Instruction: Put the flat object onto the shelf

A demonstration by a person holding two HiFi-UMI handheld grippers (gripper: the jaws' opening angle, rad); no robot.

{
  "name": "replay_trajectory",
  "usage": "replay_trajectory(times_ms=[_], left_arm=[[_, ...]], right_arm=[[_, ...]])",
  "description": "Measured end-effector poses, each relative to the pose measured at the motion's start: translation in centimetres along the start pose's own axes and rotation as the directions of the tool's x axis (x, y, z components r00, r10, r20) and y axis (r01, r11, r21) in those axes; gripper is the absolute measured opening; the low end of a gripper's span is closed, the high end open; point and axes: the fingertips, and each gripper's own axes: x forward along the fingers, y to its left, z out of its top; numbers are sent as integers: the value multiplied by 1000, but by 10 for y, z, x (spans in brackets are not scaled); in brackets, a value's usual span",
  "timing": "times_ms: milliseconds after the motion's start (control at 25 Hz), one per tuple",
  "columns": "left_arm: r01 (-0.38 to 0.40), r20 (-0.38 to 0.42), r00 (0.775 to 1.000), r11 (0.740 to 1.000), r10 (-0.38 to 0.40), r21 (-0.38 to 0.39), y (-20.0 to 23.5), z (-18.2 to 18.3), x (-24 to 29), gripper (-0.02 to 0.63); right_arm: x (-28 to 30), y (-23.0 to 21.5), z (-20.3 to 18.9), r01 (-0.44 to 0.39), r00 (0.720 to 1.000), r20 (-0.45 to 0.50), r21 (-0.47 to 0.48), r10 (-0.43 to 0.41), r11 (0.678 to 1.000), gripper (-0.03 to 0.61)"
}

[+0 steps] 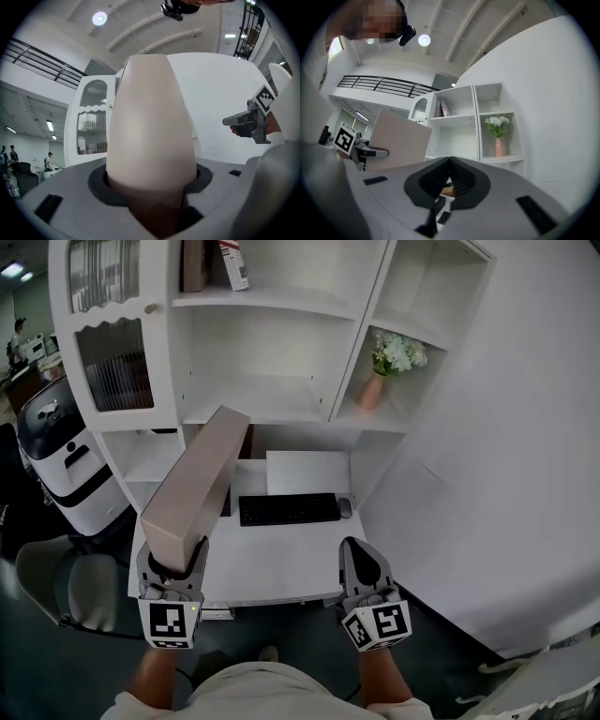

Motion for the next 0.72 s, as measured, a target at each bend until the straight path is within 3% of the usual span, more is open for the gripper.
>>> replay_trajectory(times_ms=[400,720], left_arm=[[-3,38,999,1000,2,27,4,30,47,281],[-26,33,999,976,19,217,14,56,77,281]], right_arm=[[37,-15,-3,-18,1000,-7,-2,18,1000,3],[49,-31,-1,13,1000,5,23,-14,1000,3]])
